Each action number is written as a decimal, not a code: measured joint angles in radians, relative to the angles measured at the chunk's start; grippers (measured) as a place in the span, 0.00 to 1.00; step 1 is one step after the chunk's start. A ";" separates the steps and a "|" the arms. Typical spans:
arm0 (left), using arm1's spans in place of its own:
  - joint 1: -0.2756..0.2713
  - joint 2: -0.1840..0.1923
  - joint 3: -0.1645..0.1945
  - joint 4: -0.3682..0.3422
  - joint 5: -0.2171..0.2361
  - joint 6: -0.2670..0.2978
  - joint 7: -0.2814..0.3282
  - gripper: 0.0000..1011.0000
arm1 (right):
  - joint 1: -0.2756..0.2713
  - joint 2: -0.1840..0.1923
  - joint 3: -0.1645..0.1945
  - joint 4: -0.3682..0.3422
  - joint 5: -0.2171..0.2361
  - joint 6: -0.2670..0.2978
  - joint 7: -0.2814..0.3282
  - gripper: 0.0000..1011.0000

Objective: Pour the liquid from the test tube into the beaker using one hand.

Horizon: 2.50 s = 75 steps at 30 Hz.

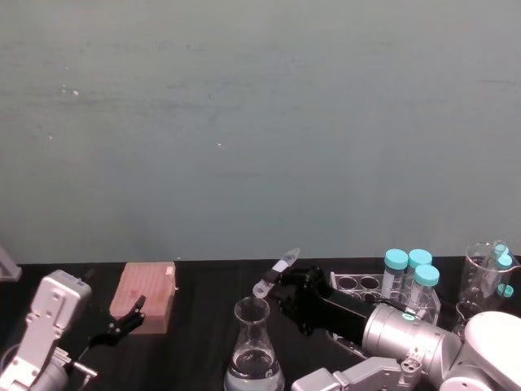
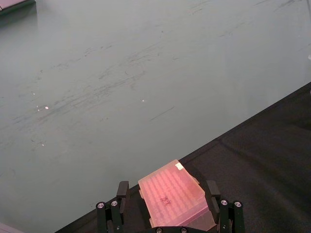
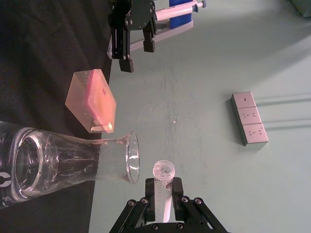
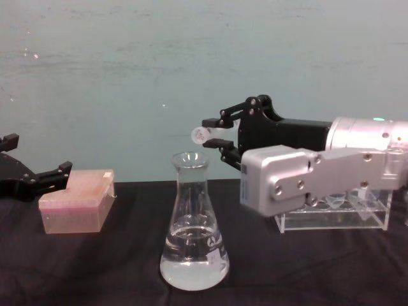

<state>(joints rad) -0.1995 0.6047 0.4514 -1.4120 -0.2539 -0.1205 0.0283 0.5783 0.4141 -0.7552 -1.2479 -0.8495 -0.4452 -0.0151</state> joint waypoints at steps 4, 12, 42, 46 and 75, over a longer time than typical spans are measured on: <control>0.000 0.000 0.000 0.000 0.000 0.000 0.000 0.99 | 0.005 0.002 -0.012 0.003 -0.017 0.007 -0.014 0.21; 0.000 0.000 0.000 0.000 0.000 0.000 0.000 0.99 | 0.016 0.004 -0.031 0.009 -0.042 0.017 -0.034 0.21; 0.000 0.000 0.000 0.000 0.000 0.000 0.000 0.99 | 0.042 0.013 -0.084 0.017 -0.125 0.061 -0.101 0.21; 0.000 0.000 0.000 0.000 0.000 0.000 0.000 0.99 | 0.046 0.013 -0.089 0.020 -0.136 0.066 -0.113 0.21; 0.000 0.000 0.000 0.000 0.000 0.000 0.000 0.99 | 0.072 0.019 -0.127 0.036 -0.190 0.080 -0.167 0.21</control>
<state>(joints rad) -0.1996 0.6047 0.4514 -1.4119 -0.2539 -0.1205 0.0283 0.6506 0.4333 -0.8825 -1.2115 -1.0396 -0.3649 -0.1824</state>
